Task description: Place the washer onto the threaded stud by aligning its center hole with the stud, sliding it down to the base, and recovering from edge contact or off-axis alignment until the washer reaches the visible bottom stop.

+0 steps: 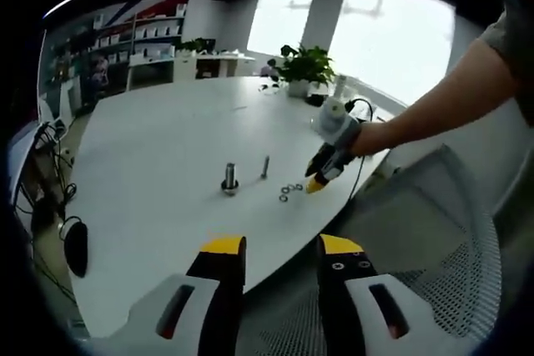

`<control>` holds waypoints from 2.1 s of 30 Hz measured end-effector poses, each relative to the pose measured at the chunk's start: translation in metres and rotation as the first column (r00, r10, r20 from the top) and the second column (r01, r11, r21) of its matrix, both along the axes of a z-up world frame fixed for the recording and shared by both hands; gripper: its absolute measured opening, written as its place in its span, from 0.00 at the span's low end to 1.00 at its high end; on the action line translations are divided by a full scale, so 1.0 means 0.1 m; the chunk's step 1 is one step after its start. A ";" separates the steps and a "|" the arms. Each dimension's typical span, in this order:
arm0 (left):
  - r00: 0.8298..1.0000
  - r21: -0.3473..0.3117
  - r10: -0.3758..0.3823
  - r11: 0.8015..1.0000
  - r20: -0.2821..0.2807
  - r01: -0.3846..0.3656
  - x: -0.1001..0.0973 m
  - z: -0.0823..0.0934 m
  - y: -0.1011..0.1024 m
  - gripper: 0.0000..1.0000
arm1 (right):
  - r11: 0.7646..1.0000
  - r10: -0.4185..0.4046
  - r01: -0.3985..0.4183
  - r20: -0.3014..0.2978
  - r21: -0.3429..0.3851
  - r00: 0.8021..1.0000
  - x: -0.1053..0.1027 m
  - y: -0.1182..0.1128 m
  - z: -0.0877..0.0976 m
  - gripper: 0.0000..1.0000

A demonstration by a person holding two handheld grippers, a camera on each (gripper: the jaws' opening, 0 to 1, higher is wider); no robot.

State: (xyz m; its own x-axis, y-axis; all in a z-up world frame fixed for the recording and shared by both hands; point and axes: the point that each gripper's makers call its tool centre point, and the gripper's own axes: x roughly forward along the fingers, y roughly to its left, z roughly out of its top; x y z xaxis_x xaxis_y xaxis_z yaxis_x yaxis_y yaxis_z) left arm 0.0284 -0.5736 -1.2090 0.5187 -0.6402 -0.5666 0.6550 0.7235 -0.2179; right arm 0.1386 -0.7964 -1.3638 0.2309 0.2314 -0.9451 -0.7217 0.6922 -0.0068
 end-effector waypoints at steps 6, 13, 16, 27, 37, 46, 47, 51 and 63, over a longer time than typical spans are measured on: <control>1.000 -0.021 0.008 1.000 0.021 -0.007 0.03 0.05 0.00 0.31 | 0.998 0.003 -0.002 -0.025 0.055 1.000 -0.01 0.09 -0.06 0.34; 1.000 -0.020 0.011 1.000 0.008 -0.011 0.03 0.03 0.00 0.30 | 0.995 0.095 -0.096 -0.040 -0.024 0.995 0.04 0.06 -0.09 0.29; 1.000 -0.038 0.013 0.999 0.025 -0.012 0.04 0.08 -0.01 0.30 | 0.982 0.178 -0.180 -0.056 -0.051 0.983 0.04 0.07 -0.09 0.30; 1.000 -0.025 0.008 1.000 0.004 -0.008 0.03 0.03 -0.01 0.30 | 0.955 0.280 -0.285 -0.071 -0.079 0.957 0.06 0.13 -0.10 0.22; 1.000 -0.026 0.011 1.000 0.003 -0.011 0.04 0.03 -0.01 0.30 | 0.901 0.391 -0.409 -0.136 -0.146 0.910 0.06 0.13 -0.11 0.15; 1.000 -0.027 0.010 1.000 -0.001 -0.010 0.03 0.03 -0.01 0.29 | 0.894 0.387 -0.415 -0.180 -0.166 0.904 0.09 0.10 -0.11 0.14; 1.000 -0.026 0.009 1.000 -0.001 -0.009 0.03 0.03 -0.01 0.29 | 0.894 0.390 -0.417 -0.177 -0.161 0.904 0.08 0.11 -0.11 0.14; 1.000 -0.030 0.010 0.999 0.001 -0.010 0.04 0.03 -0.01 0.29 | 0.890 0.402 -0.429 -0.179 -0.154 0.898 0.07 0.12 -0.12 0.14; 1.000 -0.035 0.001 0.999 0.001 -0.001 0.03 0.04 -0.02 0.28 | 0.896 0.324 -0.366 -0.192 -0.251 0.926 0.08 0.11 -0.13 0.14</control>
